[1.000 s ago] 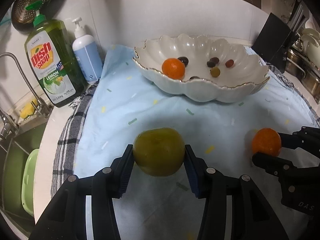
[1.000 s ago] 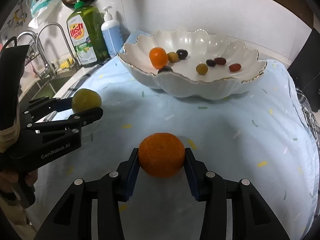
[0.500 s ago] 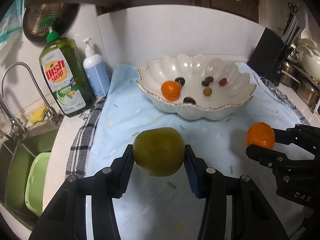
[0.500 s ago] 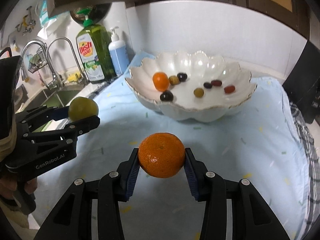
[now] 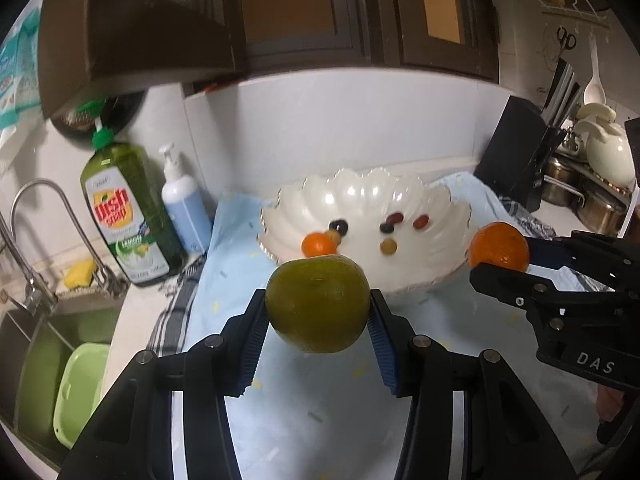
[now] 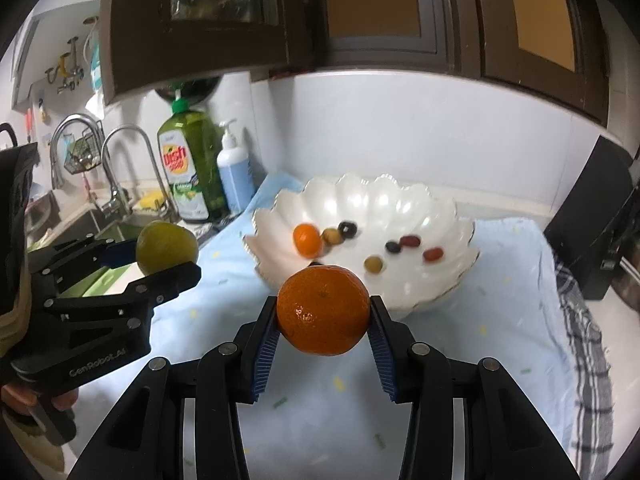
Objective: Organize fruits
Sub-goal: 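Lift the mandarin and yellow-green fruit and carry both over the bowl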
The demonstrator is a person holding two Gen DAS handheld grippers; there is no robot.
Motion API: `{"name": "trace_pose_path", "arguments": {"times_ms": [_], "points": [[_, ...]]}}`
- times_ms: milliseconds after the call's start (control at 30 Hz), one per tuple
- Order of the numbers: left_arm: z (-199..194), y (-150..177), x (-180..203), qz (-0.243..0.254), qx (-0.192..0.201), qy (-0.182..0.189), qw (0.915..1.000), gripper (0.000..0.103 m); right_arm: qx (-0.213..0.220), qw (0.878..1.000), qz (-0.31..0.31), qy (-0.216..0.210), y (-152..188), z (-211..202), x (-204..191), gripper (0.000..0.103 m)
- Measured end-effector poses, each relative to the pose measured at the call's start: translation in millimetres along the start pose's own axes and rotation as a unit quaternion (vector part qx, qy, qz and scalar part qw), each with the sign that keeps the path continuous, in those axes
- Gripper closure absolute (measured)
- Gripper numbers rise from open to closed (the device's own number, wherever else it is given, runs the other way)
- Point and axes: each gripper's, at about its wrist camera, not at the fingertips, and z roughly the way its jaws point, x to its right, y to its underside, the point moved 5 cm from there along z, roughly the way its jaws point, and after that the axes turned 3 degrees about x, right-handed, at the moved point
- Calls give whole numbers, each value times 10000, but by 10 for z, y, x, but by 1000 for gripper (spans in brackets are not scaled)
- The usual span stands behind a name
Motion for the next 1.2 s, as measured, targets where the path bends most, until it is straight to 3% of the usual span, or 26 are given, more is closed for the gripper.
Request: {"name": "trace_pose_path", "arguments": {"times_ms": [300, 633, 1000, 1200], "points": [[70, -320, 91, 35, 267, 37, 9996, 55, 192, 9997, -6, 125, -222, 38, 234, 59], [382, -650, 203, 113, 333, 94, 9993, 55, 101, 9999, 61, 94, -428, 316, 462, 59], [942, -867, 222, 168, 47, 135, 9998, 55, -366, 9991, -164, 121, -552, 847, 679, 59], [1361, -862, 264, 239, -367, 317, 9985, 55, -789, 9959, -422, 101, -539, 1153, 777, 59]]}}
